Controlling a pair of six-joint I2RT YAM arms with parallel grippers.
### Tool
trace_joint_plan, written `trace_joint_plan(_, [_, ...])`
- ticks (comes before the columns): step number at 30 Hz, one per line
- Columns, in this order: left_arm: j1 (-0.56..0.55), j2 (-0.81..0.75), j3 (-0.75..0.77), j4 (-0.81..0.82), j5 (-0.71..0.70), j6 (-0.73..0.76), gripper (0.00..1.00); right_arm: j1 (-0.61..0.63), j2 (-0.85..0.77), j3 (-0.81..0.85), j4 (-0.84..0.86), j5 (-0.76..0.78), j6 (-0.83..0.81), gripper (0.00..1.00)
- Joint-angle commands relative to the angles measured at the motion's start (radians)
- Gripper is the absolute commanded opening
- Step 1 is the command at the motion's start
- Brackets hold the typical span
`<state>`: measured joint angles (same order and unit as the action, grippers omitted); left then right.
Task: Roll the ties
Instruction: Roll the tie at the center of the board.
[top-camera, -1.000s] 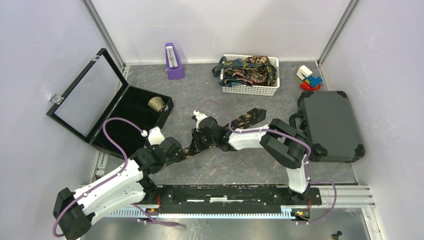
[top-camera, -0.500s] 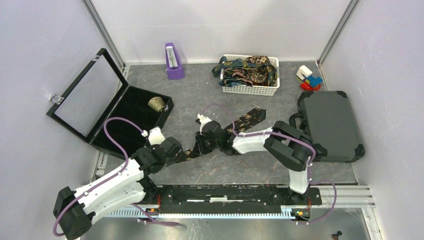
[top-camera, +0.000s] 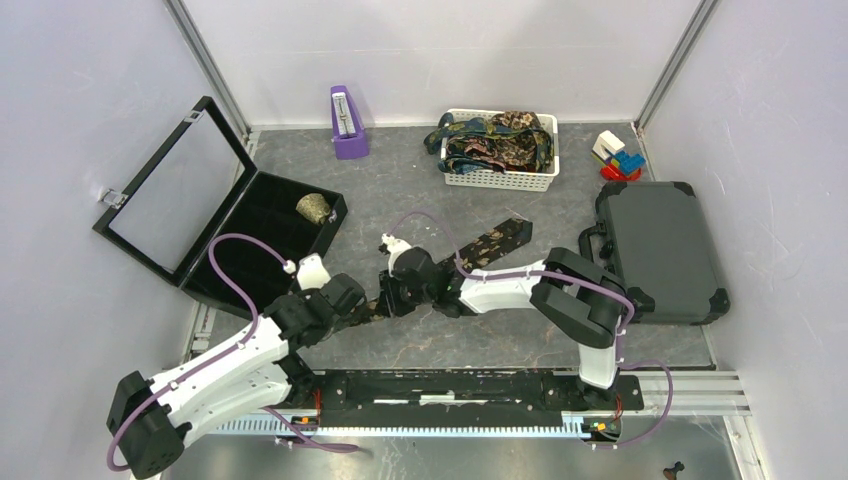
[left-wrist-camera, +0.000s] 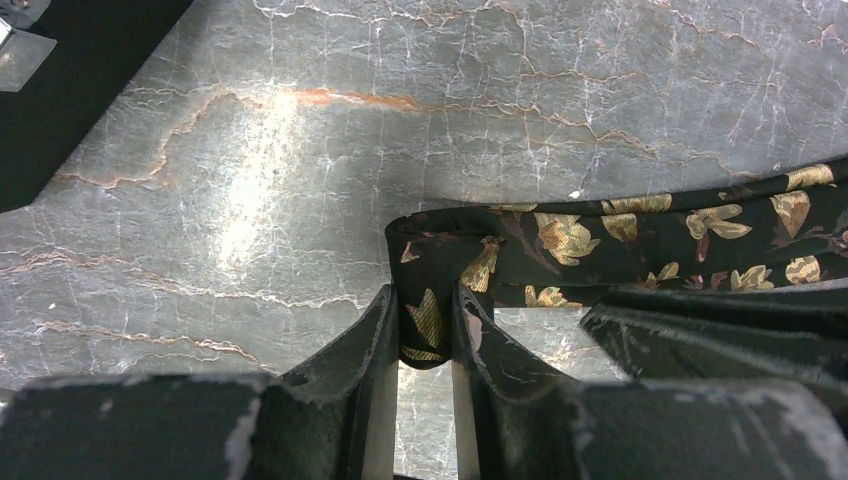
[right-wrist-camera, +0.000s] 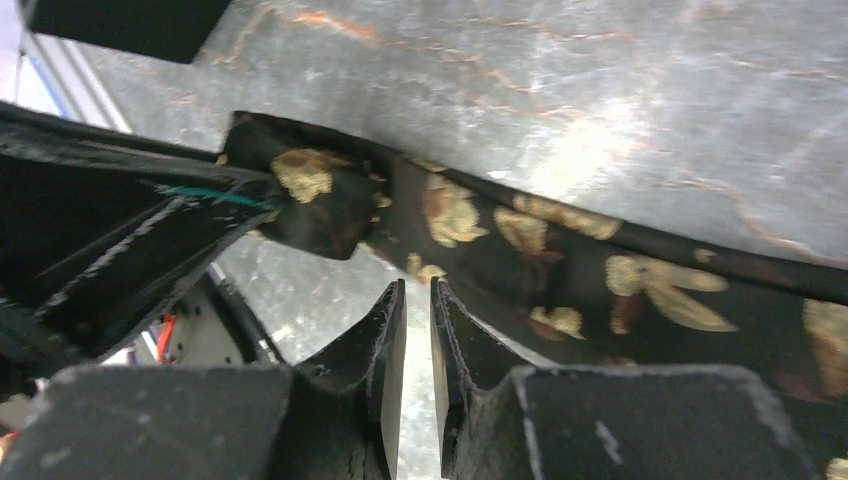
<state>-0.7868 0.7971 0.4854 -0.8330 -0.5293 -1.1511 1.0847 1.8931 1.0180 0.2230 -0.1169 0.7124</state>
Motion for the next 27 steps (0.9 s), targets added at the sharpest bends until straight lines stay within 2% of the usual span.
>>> trace_joint_plan(1, [0.0, 0.004, 0.035, -0.01, -0.046, 0.042, 0.04, 0.027, 0.0, 0.053, 0.06, -0.04, 0.026, 0.21])
trace_joint_plan(7, [0.0, -0.007, 0.031, -0.009, -0.046, 0.043, 0.03, 0.031, 0.046, 0.065, 0.127, -0.09, 0.066, 0.21])
trace_joint_plan(27, [0.0, -0.011, 0.048, -0.025, -0.047, 0.047, 0.02, 0.035, 0.161, 0.168, 0.12, -0.108, 0.071, 0.2])
